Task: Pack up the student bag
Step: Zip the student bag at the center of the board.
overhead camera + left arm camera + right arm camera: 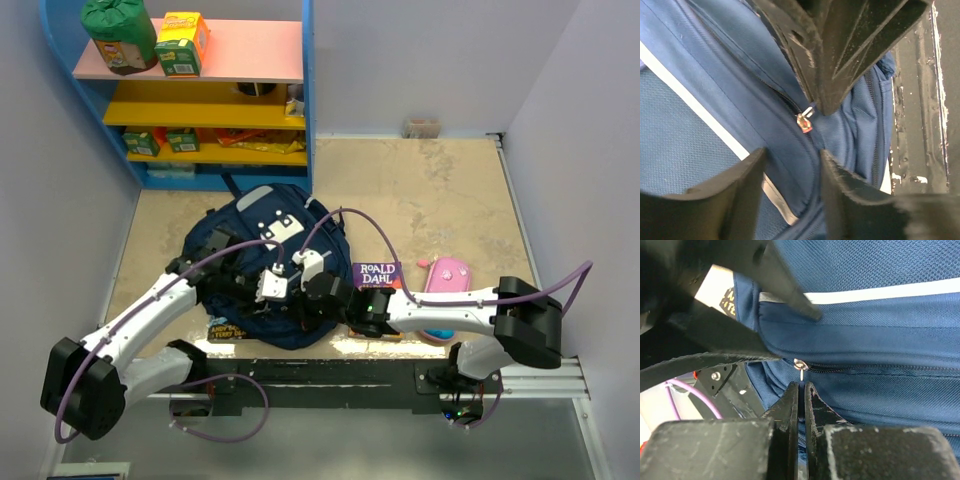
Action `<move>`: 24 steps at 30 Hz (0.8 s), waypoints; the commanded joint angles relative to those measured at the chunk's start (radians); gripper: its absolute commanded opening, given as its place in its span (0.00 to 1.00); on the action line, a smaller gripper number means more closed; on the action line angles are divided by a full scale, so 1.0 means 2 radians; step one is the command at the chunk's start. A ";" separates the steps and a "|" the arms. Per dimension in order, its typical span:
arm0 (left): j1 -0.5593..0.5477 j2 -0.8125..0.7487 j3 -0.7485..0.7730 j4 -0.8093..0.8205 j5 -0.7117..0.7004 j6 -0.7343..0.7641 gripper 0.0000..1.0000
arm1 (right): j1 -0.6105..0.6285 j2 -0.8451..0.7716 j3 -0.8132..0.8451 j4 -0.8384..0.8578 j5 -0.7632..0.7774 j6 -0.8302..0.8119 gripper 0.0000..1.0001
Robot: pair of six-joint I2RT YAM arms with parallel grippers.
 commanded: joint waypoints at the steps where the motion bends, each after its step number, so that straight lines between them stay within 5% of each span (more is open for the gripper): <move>1: -0.006 0.007 -0.009 0.061 -0.058 -0.036 0.40 | -0.009 -0.019 -0.001 0.009 0.013 0.005 0.00; 4: -0.006 -0.002 -0.007 0.065 -0.074 -0.043 0.01 | -0.012 -0.032 -0.007 -0.012 0.024 0.004 0.00; 24: -0.006 -0.060 0.045 -0.064 -0.086 0.020 0.00 | -0.125 -0.071 0.017 -0.167 0.098 -0.058 0.00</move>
